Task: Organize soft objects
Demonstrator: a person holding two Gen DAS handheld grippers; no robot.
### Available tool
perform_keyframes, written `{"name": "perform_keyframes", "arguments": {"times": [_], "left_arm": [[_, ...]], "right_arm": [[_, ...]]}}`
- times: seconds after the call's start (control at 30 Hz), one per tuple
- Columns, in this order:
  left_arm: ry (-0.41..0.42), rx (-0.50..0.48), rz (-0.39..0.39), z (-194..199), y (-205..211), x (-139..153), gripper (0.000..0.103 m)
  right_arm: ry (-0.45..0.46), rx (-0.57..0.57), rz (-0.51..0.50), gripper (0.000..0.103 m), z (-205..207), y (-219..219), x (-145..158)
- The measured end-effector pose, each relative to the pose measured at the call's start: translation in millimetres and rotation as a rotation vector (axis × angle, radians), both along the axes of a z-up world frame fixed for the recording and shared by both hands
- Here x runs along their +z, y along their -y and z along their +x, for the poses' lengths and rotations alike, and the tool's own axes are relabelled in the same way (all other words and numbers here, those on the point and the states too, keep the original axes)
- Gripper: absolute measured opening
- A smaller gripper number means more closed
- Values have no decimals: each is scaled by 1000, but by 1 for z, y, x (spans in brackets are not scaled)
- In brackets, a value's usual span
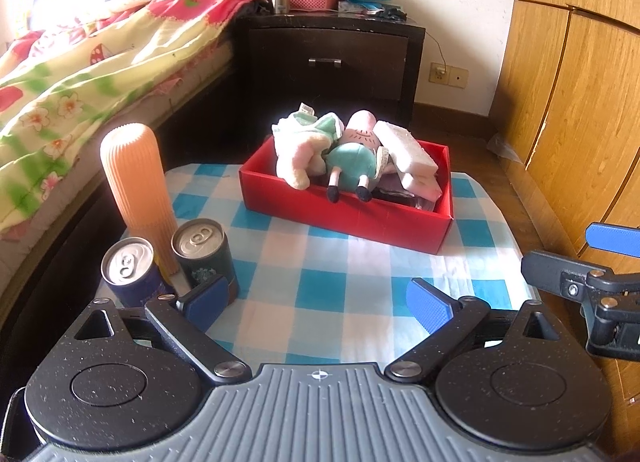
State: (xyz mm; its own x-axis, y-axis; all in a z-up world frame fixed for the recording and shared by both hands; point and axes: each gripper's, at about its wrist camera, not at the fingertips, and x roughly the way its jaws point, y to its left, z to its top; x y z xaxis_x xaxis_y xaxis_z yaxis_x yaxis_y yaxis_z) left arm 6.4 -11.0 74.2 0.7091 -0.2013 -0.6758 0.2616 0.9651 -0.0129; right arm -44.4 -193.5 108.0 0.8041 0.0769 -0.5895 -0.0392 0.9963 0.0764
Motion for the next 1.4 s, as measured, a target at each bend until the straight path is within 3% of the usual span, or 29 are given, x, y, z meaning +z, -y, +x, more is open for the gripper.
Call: {"name": "perform_keyframes", "arguments": {"times": [0.4, 0.97, 1.4], "left_arm": [[15, 1, -17, -3, 0, 4, 93], [16, 54, -82, -4, 3, 11, 94], [38, 89, -81, -8, 6, 15, 91]], "right_arm": [[5, -48, -21, 66, 2, 3, -3], [102, -131, -49, 73, -3, -2, 4], [139, -171, -72, 75, -7, -3, 6]]}}
